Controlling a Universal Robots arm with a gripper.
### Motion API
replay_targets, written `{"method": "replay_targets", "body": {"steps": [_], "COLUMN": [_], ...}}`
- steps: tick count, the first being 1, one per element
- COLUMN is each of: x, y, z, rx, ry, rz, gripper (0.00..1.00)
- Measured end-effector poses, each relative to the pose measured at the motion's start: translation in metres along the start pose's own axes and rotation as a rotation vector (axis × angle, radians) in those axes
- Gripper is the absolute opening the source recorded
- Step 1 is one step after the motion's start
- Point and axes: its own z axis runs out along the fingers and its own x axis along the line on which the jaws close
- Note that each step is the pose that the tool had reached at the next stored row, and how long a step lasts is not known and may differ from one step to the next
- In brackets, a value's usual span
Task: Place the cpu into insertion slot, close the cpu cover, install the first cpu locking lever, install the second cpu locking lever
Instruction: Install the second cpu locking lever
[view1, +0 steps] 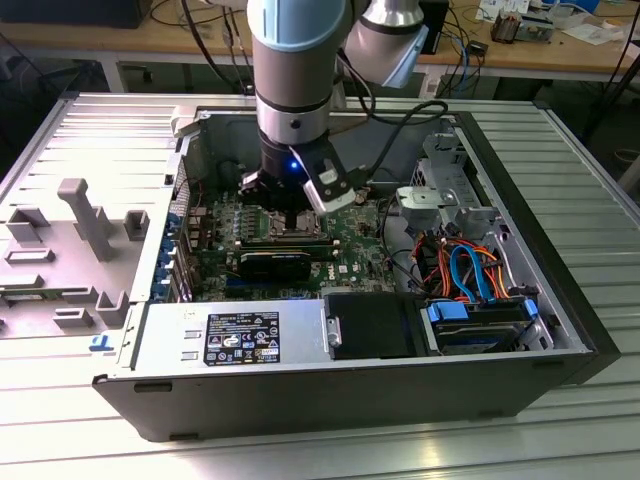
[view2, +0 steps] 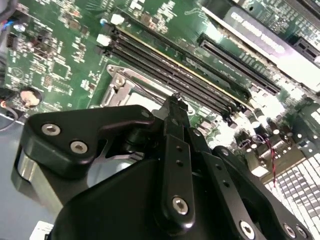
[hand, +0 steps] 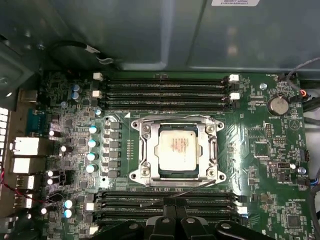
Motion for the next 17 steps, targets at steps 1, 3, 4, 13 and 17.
{"method": "replay_targets", "body": {"steps": [1, 3, 4, 13, 17], "x": [0.0, 0.0004, 0.0014, 0.0093, 0.0101], "y": [-0.0008, -0.0031, -0.0039, -0.0111, -0.0111], "z": [0.0003, 0.0039, 0.0046, 0.0095, 0.0096], "rx": [-0.0006, -0.0027, -0.0057, -0.0279, -0.0291], "ry": [0.0152, 0.0239, 0.024, 0.0249, 0.025], "rz": [0.002, 0.003, 0.003, 0.003, 0.002], "gripper": [0.11, 0.11, 0.11, 0.11, 0.11]}}
